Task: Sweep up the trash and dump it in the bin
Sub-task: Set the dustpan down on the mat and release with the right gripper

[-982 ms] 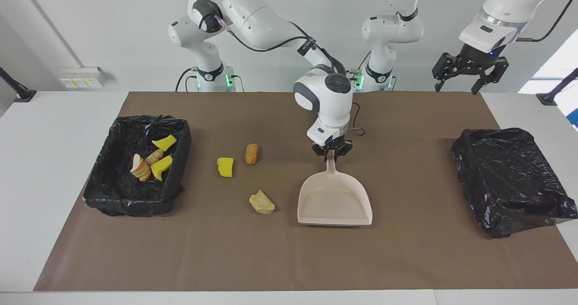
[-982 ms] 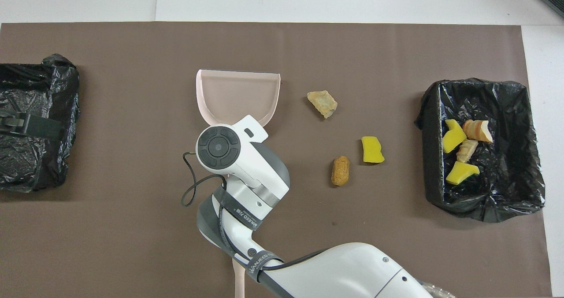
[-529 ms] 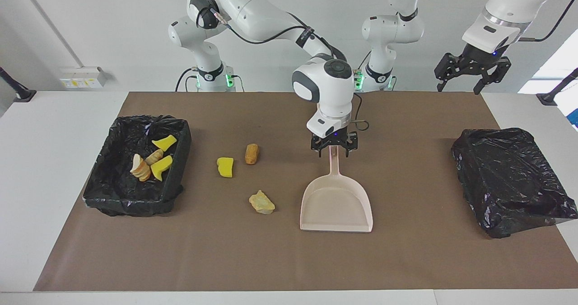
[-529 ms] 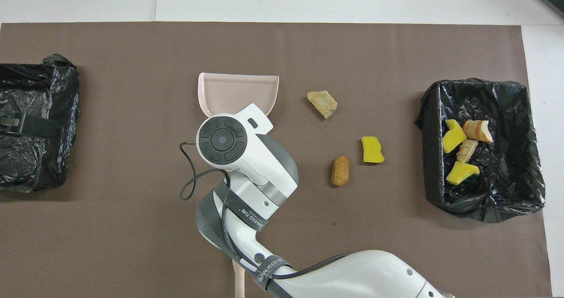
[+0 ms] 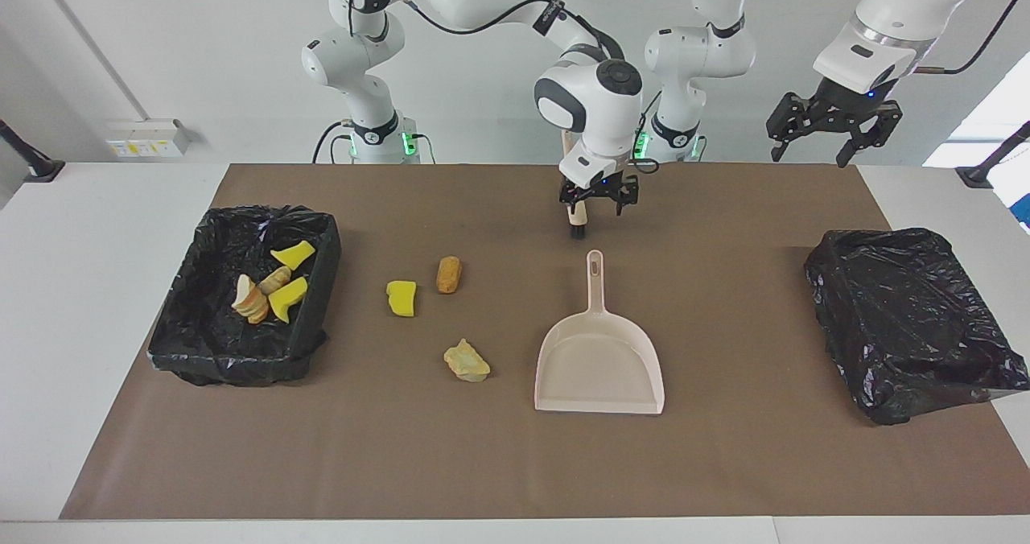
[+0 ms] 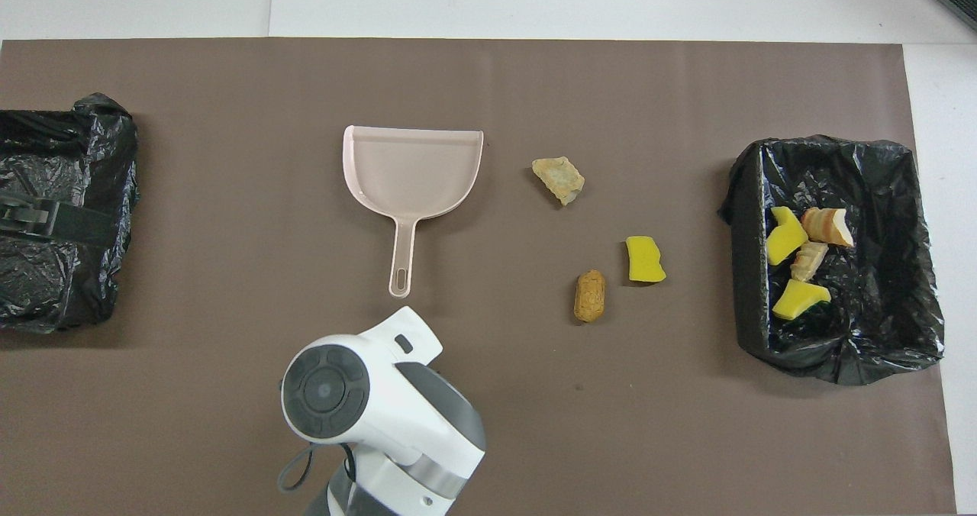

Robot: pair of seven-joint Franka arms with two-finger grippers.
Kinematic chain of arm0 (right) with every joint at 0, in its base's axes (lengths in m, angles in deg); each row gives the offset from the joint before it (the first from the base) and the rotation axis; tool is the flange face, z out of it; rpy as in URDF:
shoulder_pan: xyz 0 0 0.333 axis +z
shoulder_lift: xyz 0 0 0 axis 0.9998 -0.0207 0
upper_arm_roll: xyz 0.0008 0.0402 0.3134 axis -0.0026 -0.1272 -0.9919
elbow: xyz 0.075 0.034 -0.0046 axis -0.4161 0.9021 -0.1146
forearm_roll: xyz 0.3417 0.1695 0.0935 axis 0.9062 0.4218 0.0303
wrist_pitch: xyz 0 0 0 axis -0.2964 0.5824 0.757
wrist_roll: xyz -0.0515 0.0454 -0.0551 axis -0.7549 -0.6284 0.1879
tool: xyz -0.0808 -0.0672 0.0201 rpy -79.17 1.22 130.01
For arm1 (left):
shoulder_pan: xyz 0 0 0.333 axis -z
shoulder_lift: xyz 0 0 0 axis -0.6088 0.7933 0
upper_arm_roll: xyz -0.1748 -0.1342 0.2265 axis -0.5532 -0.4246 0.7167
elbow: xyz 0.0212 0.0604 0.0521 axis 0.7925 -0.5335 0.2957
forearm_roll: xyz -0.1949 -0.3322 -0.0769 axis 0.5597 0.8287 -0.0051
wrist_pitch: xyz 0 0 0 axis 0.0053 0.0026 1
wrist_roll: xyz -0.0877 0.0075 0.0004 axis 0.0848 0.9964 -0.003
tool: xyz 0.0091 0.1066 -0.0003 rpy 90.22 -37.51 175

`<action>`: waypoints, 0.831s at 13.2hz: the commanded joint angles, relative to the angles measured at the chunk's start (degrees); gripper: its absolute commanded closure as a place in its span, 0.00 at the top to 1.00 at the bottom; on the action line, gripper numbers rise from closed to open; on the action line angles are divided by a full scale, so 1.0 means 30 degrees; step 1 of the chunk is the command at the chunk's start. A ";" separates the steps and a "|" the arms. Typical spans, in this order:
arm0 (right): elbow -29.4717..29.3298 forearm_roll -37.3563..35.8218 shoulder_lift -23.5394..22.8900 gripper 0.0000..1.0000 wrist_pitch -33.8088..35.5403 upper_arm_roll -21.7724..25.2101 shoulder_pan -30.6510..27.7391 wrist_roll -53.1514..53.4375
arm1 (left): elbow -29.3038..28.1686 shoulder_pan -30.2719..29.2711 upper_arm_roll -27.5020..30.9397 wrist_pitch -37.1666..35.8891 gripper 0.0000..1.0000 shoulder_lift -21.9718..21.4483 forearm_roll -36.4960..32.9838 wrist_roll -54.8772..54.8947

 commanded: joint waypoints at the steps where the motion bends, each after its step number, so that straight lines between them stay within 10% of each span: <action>1: 0.6030 0.0387 0.3432 1.00 -0.4106 0.0087 0.1488 0.2374 | -0.0073 0.0451 0.0356 -0.0375 1.00 -0.0208 -0.0386 -0.0074; 5: 1.1053 0.0241 0.6279 1.00 -0.6877 0.0116 0.3686 0.5684 | -0.0220 0.0392 0.0269 -0.0523 1.00 -0.0267 -0.0212 -0.0629; 11: 1.1734 0.0006 0.6841 0.85 -0.6703 0.0087 0.4307 0.8243 | -0.0278 0.0480 -0.0025 -0.0053 1.00 -0.0267 -0.0065 -0.0514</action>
